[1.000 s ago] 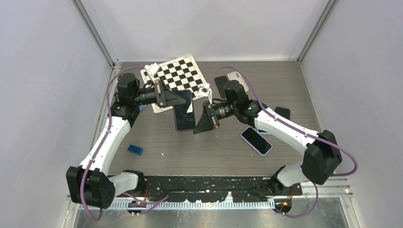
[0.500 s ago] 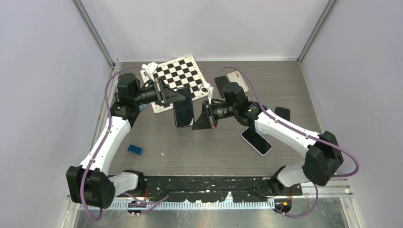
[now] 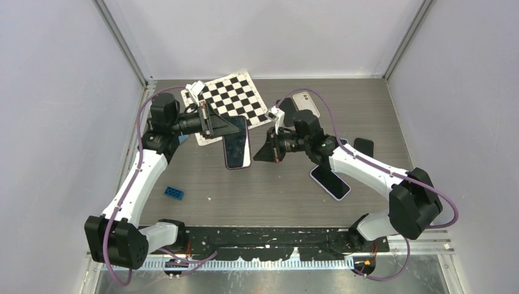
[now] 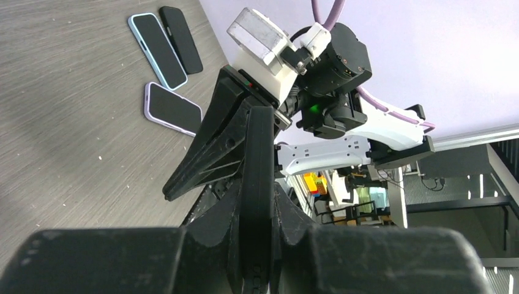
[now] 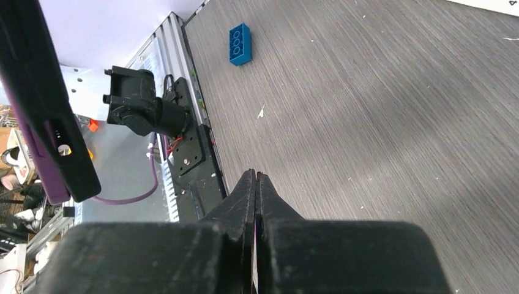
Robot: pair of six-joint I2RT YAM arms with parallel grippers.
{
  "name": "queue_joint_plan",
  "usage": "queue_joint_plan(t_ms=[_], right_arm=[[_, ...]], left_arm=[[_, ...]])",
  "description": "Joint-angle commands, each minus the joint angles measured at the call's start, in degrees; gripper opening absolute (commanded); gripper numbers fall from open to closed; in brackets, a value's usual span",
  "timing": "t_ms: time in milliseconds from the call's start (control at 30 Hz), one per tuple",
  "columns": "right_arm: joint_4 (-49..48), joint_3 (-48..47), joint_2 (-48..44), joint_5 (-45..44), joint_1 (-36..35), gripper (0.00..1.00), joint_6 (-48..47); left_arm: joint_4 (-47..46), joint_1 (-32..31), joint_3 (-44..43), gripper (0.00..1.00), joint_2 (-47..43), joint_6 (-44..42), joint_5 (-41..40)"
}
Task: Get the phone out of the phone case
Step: Remove the phone case from the phone.
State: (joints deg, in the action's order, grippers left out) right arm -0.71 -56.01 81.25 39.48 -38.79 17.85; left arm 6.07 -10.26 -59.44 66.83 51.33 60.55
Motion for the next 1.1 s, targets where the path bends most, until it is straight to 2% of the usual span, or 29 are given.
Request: queue_joint_plan(t_ms=[0,33,67,100,133,200,267,500,733,800,900,1067], right_arm=[[-4.68,-0.32,-3.30,3.66,0.30,0.05,-0.28],[-4.77,-0.55,-3.54,5.40,0.29,0.09,0.65],[-4.88,-0.61,-3.68,6.43,0.29,0.21,1.11],[-5.59,-0.62,-4.05,8.60,0.29,0.27,2.10],[-6.58,-0.65,-4.29,9.52,0.29,0.39,2.63],[-8.19,-0.35,-5.14,11.00,0.17,0.54,3.91],[-10.89,0.24,-6.03,11.35,-0.09,0.59,5.49],[-20.57,1.82,-4.89,9.62,-1.61,0.60,12.61],[-28.19,3.08,-2.89,9.64,-2.04,0.57,16.95],[-28.36,3.61,-3.23,10.06,-2.12,0.57,16.20],[-26.85,4.92,-4.14,10.36,-2.43,0.63,13.49],[-24.92,6.53,-5.46,5.72,-3.93,0.68,11.22]], left_arm=[[-1.31,1.22,-3.14,0.00,-0.49,1.87,4.53],[-1.38,1.27,-3.06,0.00,-0.25,1.80,4.69],[-1.59,1.23,-2.99,0.00,-0.15,1.69,4.85],[-1.89,1.27,-2.84,0.00,-0.06,1.51,4.98],[-2.14,1.22,-2.67,0.00,0.03,1.35,5.13],[-2.88,1.29,-2.32,0.00,0.00,1.23,5.42],[-3.52,1.27,-1.84,0.00,-0.08,1.51,5.38],[-9.99,1.30,-0.19,0.00,-1.34,8.45,3.41],[-9.50,1.29,-0.29,0.00,-2.37,9.41,1.72],[-9.10,1.35,-0.43,0.00,-2.66,8.98,0.14],[-6.46,2.08,-1.17,0.00,-3.39,7.05,-4.40],[-2.70,3.62,-1.63,0.00,-4.12,7.31,-11.39]])
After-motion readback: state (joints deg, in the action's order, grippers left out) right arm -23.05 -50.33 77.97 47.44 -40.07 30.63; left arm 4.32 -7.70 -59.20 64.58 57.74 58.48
